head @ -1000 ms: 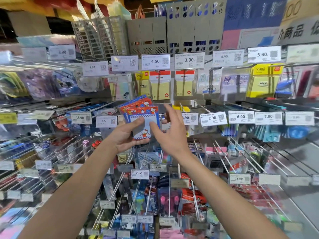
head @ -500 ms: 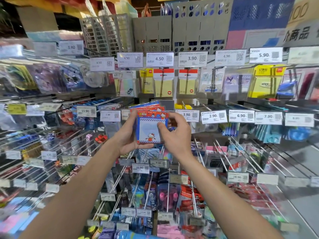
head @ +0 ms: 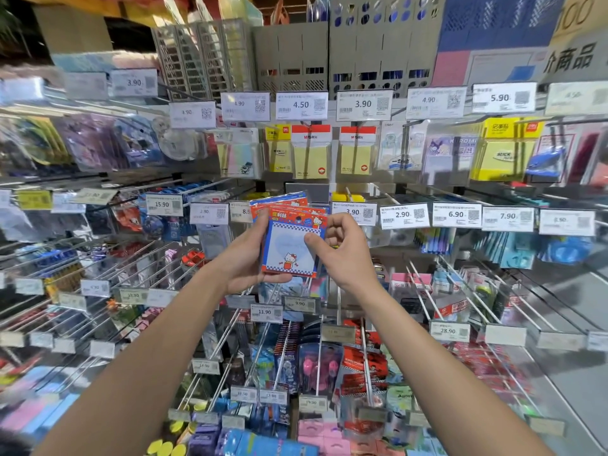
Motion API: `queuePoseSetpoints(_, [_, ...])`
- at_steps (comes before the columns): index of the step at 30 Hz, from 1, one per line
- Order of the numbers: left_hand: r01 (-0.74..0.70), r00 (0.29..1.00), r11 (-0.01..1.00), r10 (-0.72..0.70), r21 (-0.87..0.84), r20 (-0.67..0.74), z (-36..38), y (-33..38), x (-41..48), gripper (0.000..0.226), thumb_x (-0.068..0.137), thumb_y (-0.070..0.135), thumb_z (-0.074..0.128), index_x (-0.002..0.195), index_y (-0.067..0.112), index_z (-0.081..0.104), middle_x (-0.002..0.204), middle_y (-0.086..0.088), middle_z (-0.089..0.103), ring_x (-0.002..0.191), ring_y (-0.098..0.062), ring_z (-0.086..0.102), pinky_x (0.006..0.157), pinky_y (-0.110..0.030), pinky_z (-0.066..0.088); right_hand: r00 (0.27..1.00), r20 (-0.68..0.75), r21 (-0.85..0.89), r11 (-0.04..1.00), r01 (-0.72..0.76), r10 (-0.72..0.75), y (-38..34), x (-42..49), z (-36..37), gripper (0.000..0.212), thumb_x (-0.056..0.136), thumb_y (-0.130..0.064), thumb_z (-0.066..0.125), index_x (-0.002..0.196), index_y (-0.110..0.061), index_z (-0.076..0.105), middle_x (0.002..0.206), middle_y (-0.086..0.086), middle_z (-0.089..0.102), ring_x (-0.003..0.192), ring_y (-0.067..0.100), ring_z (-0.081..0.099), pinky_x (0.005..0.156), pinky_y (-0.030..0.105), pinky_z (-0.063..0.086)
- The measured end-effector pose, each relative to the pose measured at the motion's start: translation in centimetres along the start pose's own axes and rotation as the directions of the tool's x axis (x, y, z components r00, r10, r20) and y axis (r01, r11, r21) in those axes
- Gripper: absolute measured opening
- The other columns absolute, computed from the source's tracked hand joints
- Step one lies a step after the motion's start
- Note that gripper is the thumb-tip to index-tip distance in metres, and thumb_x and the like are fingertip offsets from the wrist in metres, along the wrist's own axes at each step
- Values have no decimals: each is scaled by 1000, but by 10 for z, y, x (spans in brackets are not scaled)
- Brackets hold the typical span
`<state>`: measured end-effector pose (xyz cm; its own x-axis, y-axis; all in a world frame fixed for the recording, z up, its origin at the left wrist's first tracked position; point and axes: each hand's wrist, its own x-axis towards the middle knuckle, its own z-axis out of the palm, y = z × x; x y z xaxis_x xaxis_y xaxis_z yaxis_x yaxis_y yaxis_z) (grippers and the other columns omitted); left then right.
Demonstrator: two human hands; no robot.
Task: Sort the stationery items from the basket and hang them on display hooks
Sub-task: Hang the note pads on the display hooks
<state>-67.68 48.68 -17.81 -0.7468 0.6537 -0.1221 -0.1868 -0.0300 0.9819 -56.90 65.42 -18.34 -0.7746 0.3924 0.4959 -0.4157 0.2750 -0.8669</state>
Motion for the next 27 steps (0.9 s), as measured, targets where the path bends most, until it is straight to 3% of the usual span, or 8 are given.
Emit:
queuePoseSetpoints(7, [8, 1000, 998, -8, 58, 8, 0, 3, -2, 100, 51, 95, 61, 128, 31, 65, 122, -10, 75, 108, -31, 74, 72, -42, 63, 996, 82, -105, 994, 29, -21, -1, 1, -2, 24, 95, -20, 73, 99, -2, 57, 75, 10, 47, 64, 18, 36, 62, 32, 34])
queuePoseSetpoints(11, [7, 999, 996, -12, 92, 50, -8, 8, 1, 107, 44, 96, 69, 128, 31, 65, 120, -10, 76, 107, -33, 74, 70, -43, 63, 996, 89, -131, 991, 26, -14, -4, 0, 2, 12, 96, -20, 72, 99, -13, 63, 88, 27, 64, 70, 21, 48, 65, 33, 44])
queuePoseSetpoints(14, [5, 996, 991, -16, 131, 88, -11, 12, 3, 91, 51, 97, 65, 118, 36, 71, 121, -9, 76, 107, -34, 74, 70, -43, 63, 997, 78, -156, 988, 7, 5, -7, -2, 3, 23, 96, -20, 72, 102, -1, 62, 99, 34, 63, 75, 23, 51, 68, 41, 47])
queuePoseSetpoints(17, [-11, 996, 990, -2, 142, 93, -13, 14, 2, 80, 59, 94, 60, 114, 38, 72, 119, -6, 76, 105, -32, 75, 70, -44, 63, 998, 66, -171, 985, 2, 9, -11, -2, 2, 30, 91, -22, 77, 94, 3, 62, 83, 24, 59, 72, 20, 48, 66, 41, 43])
queuePoseSetpoints(20, [-6, 995, 989, -9, 151, 95, -15, 15, 1, 88, 60, 92, 56, 124, 32, 65, 114, -6, 78, 100, -31, 77, 66, -41, 63, 999, 45, -136, 991, -2, 8, -14, -3, 7, 25, 87, -23, 80, 89, -4, 64, 75, 10, 49, 69, 19, 43, 66, 34, 37])
queuePoseSetpoints(22, [-7, 993, 987, -12, 163, 115, -17, 14, 0, 91, 59, 91, 55, 127, 30, 62, 113, -7, 78, 98, -31, 77, 63, -40, 63, 1000, 18, -99, 995, 2, 0, -18, -5, 15, 16, 87, -27, 81, 94, -15, 72, 79, 14, 62, 70, 21, 51, 66, 35, 42])
queuePoseSetpoints(25, [-35, 984, 984, 3, 176, 178, -20, 13, 1, 90, 58, 94, 58, 124, 33, 63, 114, -6, 78, 98, -31, 77, 62, -38, 62, 994, -107, -87, 996, -13, 3, -22, -6, 27, 16, 87, -31, 82, 93, -17, 77, 87, 12, 73, 73, 31, 64, 63, 41, 49])
queuePoseSetpoints(27, [-39, 978, 983, 1, 178, 210, -21, 11, 1, 88, 61, 95, 57, 124, 34, 64, 116, -6, 77, 100, -31, 77, 64, -40, 63, 987, -157, -99, 994, -54, 38, -22, -5, 33, 15, 86, -28, 82, 92, -14, 78, 86, 3, 76, 76, 23, 71, 63, 38, 54])
